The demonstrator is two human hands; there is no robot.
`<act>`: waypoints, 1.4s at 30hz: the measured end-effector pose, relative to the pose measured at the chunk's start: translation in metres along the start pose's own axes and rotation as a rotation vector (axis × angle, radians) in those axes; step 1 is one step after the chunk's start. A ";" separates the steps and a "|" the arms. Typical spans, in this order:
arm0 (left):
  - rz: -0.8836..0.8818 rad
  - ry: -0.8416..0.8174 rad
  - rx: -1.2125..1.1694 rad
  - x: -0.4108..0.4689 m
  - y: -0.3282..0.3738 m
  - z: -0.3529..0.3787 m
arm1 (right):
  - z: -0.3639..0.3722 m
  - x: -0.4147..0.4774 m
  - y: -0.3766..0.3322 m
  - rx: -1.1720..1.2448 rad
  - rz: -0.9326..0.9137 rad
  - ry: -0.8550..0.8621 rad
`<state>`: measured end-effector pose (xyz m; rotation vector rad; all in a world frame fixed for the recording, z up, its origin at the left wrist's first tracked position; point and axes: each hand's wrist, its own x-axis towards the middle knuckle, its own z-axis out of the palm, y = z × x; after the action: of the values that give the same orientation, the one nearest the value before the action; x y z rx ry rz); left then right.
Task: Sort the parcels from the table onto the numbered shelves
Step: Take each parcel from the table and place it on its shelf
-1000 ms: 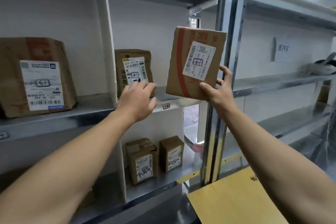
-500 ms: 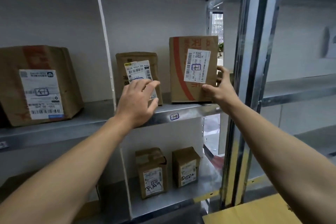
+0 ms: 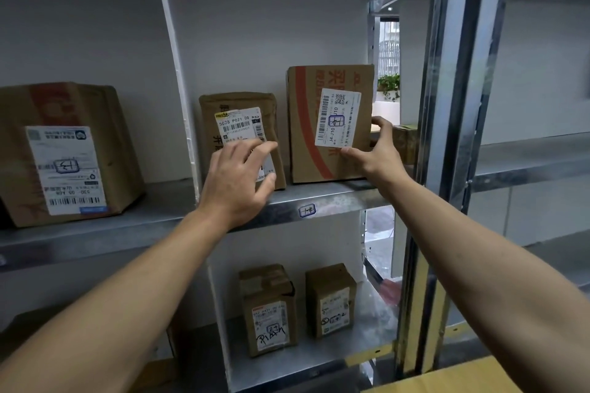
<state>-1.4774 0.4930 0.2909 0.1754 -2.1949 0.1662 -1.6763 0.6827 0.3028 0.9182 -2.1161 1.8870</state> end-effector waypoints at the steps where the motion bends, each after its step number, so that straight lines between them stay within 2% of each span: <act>1: 0.001 0.002 0.000 0.000 0.000 0.000 | 0.001 0.000 -0.001 -0.006 0.001 -0.003; 12: -0.024 0.008 -0.009 -0.005 0.002 -0.003 | 0.005 0.003 0.001 -0.045 0.047 0.006; 16: -0.024 -0.008 -0.006 -0.010 0.004 -0.006 | 0.004 -0.003 0.000 -0.067 0.064 0.081; 20: 0.008 -0.018 0.013 -0.018 0.008 -0.012 | 0.001 -0.029 -0.006 -0.129 -0.017 0.187; 23: 0.003 -0.008 0.011 -0.025 0.010 -0.020 | 0.003 -0.056 -0.009 -0.271 -0.153 0.223; 26: 0.005 -0.027 0.009 -0.035 0.013 -0.032 | 0.012 -0.084 -0.016 -0.444 -0.266 0.150; 31: -0.028 -0.048 0.000 -0.068 0.007 -0.065 | 0.045 -0.133 -0.033 -0.586 -0.421 0.039; 42: -0.202 -0.173 0.056 -0.196 -0.048 -0.178 | 0.146 -0.270 -0.090 -0.688 -0.431 -0.226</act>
<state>-1.2131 0.4917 0.2393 0.4561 -2.3282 0.1024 -1.3725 0.6330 0.2159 1.2940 -2.2035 0.7952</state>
